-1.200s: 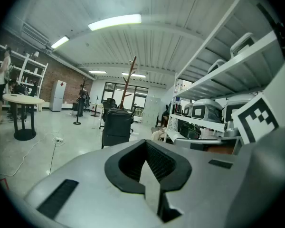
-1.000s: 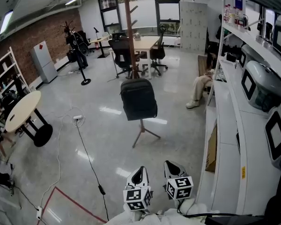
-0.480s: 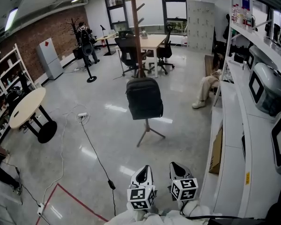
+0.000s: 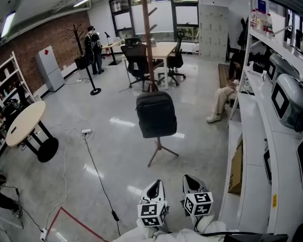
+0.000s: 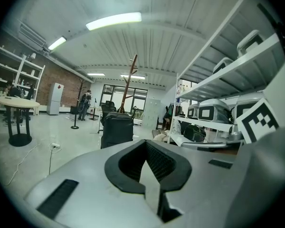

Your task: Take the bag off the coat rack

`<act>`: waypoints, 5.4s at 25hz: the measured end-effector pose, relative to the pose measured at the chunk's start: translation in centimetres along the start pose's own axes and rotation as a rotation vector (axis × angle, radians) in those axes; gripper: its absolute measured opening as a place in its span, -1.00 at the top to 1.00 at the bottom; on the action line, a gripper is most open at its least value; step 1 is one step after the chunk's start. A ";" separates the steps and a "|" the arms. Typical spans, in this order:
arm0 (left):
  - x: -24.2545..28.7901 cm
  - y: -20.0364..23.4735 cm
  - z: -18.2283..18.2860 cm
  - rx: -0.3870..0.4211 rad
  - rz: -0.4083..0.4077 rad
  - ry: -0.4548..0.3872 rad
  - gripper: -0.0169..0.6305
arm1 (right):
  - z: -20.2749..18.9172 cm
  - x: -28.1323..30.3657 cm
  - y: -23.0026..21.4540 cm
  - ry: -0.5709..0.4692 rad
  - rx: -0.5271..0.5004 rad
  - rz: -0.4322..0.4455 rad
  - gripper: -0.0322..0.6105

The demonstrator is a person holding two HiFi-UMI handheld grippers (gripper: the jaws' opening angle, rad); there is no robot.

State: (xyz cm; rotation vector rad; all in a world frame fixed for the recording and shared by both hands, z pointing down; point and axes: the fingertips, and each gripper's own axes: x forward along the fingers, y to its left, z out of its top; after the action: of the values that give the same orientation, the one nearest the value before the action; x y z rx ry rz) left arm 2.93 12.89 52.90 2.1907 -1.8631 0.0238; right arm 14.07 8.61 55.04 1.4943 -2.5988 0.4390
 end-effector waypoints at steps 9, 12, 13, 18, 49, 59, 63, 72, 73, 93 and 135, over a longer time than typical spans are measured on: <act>4.0 3.6 1.3 -0.005 -0.012 -0.002 0.94 | 0.8 5.6 1.2 0.007 -0.008 0.016 0.86; 5.0 4.4 1.5 -0.007 -0.015 0.002 0.94 | 0.9 7.0 1.6 0.015 -0.010 0.021 0.86; 5.3 4.6 1.6 -0.008 -0.016 0.005 0.94 | 1.0 7.4 1.6 0.017 -0.010 0.021 0.86; 6.7 5.7 1.8 -0.016 -0.014 0.013 0.94 | 1.0 9.2 1.8 0.032 -0.012 0.023 0.86; 15.3 14.8 3.6 -0.033 -0.067 0.046 0.94 | 2.5 21.1 3.6 0.060 -0.005 -0.027 0.86; 16.3 15.3 3.3 -0.041 -0.074 0.057 0.94 | 2.9 22.6 3.1 0.064 -0.009 -0.037 0.86; 17.0 16.2 3.6 -0.036 -0.058 0.054 0.94 | 3.0 23.7 3.2 0.063 -0.003 -0.028 0.86; 19.3 17.0 4.5 -0.039 -0.041 0.040 0.94 | 4.8 26.0 2.4 0.032 -0.007 -0.016 0.86; 19.7 17.1 4.5 -0.041 -0.039 0.040 0.94 | 5.0 26.3 2.4 0.029 -0.011 -0.012 0.86; 28.6 17.2 6.7 -0.042 -0.015 0.045 0.94 | 8.6 33.9 -2.2 0.032 -0.026 0.029 0.86; 41.9 19.8 12.9 0.037 -0.074 -0.017 0.92 | 10.7 40.8 -6.0 0.036 0.064 0.024 0.86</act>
State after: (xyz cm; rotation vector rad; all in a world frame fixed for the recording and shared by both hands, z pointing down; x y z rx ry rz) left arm -10.99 -33.18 51.86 2.2901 -1.8024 0.0263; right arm -0.99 -31.21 55.77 1.4616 -2.6014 0.5508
